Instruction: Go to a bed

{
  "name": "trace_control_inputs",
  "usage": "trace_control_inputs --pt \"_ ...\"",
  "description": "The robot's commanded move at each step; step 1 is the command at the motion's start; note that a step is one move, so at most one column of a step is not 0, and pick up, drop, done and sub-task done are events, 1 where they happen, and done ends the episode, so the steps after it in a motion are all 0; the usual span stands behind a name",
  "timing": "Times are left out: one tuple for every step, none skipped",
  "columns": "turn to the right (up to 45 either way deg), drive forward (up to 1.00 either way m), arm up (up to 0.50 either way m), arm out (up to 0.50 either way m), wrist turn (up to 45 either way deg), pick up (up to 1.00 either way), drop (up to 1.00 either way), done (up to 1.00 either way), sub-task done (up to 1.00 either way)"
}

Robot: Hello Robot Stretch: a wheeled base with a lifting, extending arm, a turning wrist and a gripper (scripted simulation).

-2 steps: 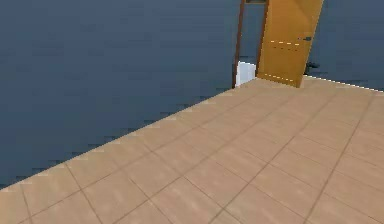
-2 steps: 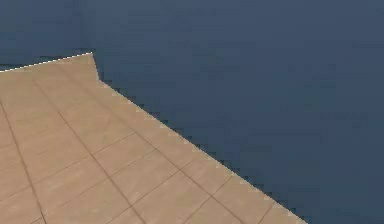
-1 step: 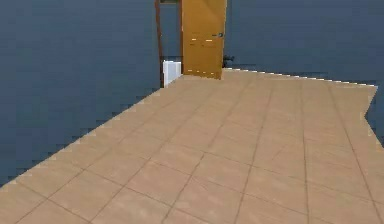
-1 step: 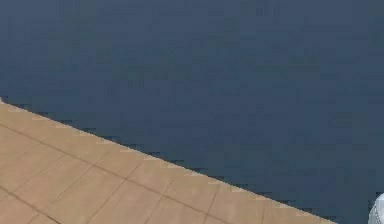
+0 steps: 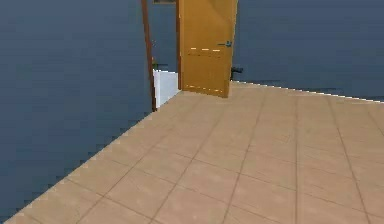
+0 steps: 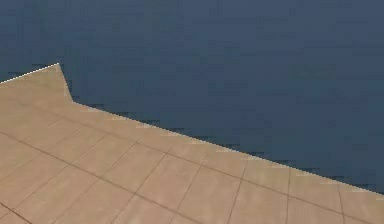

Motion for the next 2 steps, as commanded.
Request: trace_control_inputs --pt "0.0 1.00 0.00 0.00 0.0 0.00 0.00 0.00 0.00" --pt "0.0 1.00 0.00 0.00 0.0 0.00 0.00 0.00 0.00"
